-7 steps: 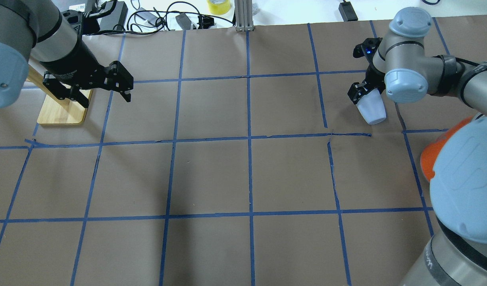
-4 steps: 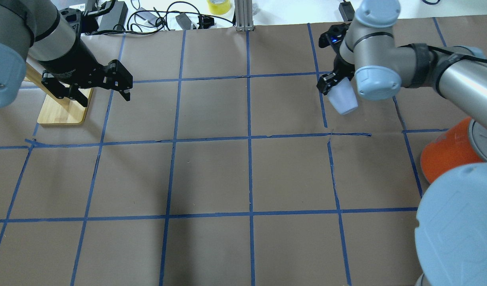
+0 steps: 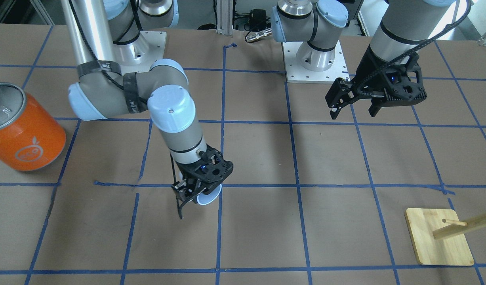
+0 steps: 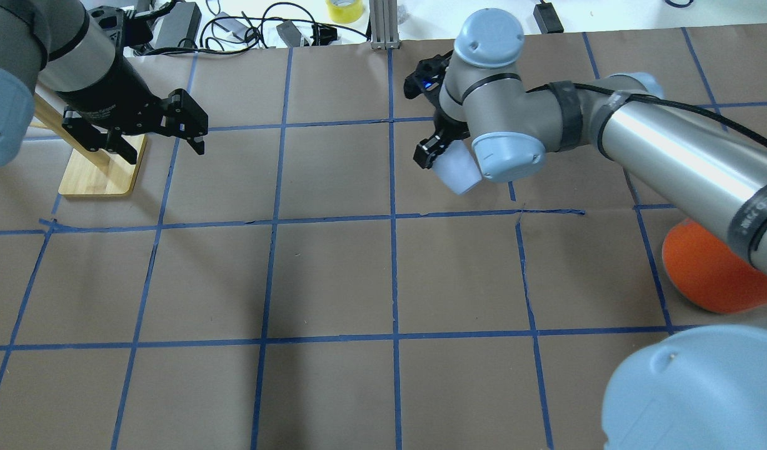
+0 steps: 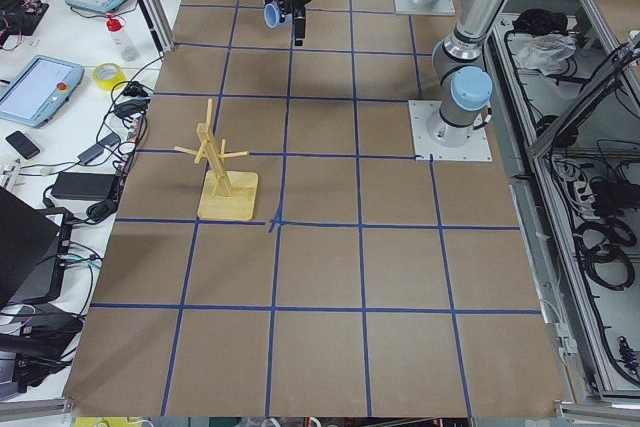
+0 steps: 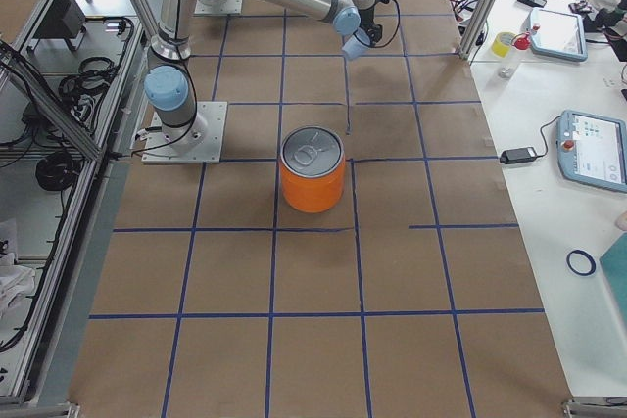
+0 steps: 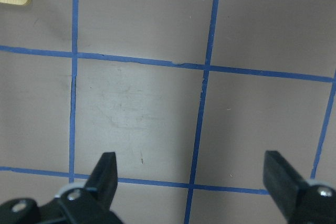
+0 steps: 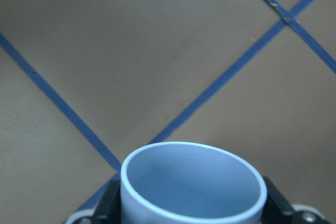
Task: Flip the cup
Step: 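Carry the cup with the right gripper toward the table centre and lower it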
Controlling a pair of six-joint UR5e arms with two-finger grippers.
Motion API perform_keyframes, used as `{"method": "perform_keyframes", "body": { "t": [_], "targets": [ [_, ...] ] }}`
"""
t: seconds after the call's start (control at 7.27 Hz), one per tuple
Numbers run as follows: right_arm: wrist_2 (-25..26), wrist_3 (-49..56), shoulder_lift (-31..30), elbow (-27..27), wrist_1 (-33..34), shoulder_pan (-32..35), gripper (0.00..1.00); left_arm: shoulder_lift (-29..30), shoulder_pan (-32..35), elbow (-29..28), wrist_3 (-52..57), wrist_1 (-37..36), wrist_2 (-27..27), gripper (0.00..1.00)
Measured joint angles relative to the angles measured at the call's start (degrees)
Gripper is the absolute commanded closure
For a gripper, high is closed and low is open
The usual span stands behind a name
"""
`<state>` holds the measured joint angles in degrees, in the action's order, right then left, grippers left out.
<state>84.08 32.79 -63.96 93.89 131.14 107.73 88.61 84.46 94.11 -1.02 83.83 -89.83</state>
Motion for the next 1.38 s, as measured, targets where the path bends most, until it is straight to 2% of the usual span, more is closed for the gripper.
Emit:
{"method": "perform_keyframes", "body": {
  "t": [0.28,0.55,0.69,0.83,0.96,1.1,1.38],
  "targets": [
    [-0.2,10.77,1.36,-0.18,0.97,4.46,0.95,-0.08,0.07,0.05,0.03,0.01,-0.27,0.0],
    [-0.36,22.75,4.28,-0.39,2.73,5.93,0.94,-0.22,0.09,0.05,-0.01,0.02,-0.36,0.0],
    [-0.51,25.6,5.42,-0.53,4.72,6.31,0.89,-0.37,0.09,0.06,-0.02,0.04,-0.41,0.0],
    [-0.61,26.67,6.29,-0.65,6.15,6.63,0.79,-0.52,0.09,0.09,-0.03,0.08,-0.47,0.0],
    [-0.52,27.07,7.03,-0.72,6.85,6.93,0.31,-0.58,0.09,0.2,-0.01,0.12,-0.47,0.0],
    [-0.29,27.28,7.54,-0.76,7.23,7.21,0.0,-0.6,0.09,0.27,0.03,0.14,-0.63,0.0],
    [-0.33,27.16,7.64,-0.85,7.82,7.32,0.0,-0.72,0.09,0.41,0.05,0.11,-0.77,0.0]
  ]
}}
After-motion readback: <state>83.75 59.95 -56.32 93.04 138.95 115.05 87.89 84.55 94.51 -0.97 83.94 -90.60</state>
